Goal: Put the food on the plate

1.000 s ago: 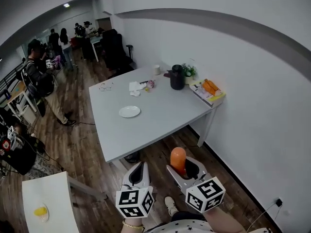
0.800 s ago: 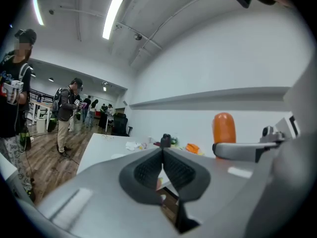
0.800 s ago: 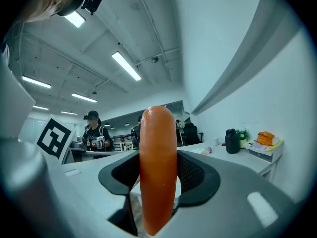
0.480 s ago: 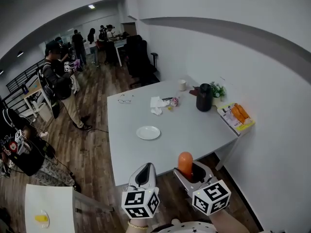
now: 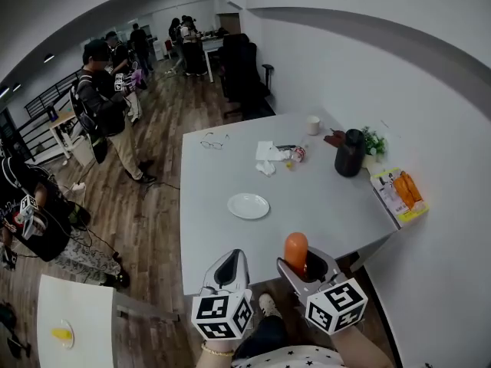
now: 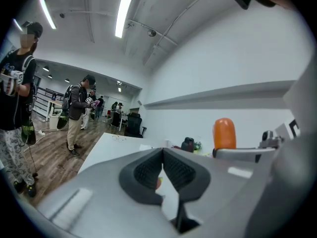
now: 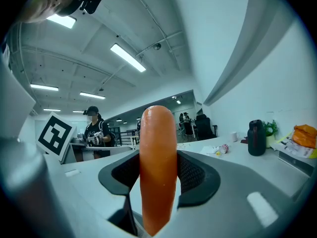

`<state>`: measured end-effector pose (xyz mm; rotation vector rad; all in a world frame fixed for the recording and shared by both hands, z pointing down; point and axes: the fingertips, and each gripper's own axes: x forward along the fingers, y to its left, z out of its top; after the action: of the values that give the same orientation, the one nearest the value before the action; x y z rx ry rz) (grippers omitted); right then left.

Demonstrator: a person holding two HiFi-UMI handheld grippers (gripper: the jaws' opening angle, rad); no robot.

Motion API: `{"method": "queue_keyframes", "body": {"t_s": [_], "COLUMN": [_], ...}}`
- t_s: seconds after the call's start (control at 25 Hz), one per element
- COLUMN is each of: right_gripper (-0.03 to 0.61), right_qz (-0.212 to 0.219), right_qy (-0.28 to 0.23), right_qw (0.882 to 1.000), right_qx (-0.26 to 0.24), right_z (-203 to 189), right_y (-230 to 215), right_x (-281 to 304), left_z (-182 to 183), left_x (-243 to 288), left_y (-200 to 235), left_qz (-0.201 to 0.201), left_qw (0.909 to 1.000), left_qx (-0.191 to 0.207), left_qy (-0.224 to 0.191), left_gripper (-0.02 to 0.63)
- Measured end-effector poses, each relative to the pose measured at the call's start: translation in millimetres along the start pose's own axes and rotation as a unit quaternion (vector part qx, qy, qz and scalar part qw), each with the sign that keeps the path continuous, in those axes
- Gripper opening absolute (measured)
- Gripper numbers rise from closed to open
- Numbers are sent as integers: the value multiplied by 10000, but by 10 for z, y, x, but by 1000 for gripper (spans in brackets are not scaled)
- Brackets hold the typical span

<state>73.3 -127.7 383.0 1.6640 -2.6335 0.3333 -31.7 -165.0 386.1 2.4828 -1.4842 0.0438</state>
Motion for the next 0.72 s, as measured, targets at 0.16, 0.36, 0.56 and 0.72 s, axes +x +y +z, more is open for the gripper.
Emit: {"method": "queue_keyframes", "body": {"t_s": [0.16, 0.36, 0.56, 0.72], "right_gripper": [218, 218, 218, 218], "right_qz": [94, 223, 361, 506], "right_qy": [90, 427, 841, 1227], "right_qw": [9999, 9985, 9948, 9899], "right_qx": [-45, -275, -445, -507], "right_z": [-9, -24, -85, -228], "right_y": [-242, -575, -867, -989], "right_x": [397, 997, 1562, 1941], "left_z": [13, 23, 79, 4], "left_x": [394, 1012, 1489, 1757], "left_y": [202, 527, 749, 957], "left_qz": [115, 166, 131, 143], "left_qw": [9999, 9999, 9999, 9998], "left_qx": [68, 32, 33, -44], "left_qy": [-47, 23, 2, 134], "left_gripper": [8, 8, 8, 8]}}
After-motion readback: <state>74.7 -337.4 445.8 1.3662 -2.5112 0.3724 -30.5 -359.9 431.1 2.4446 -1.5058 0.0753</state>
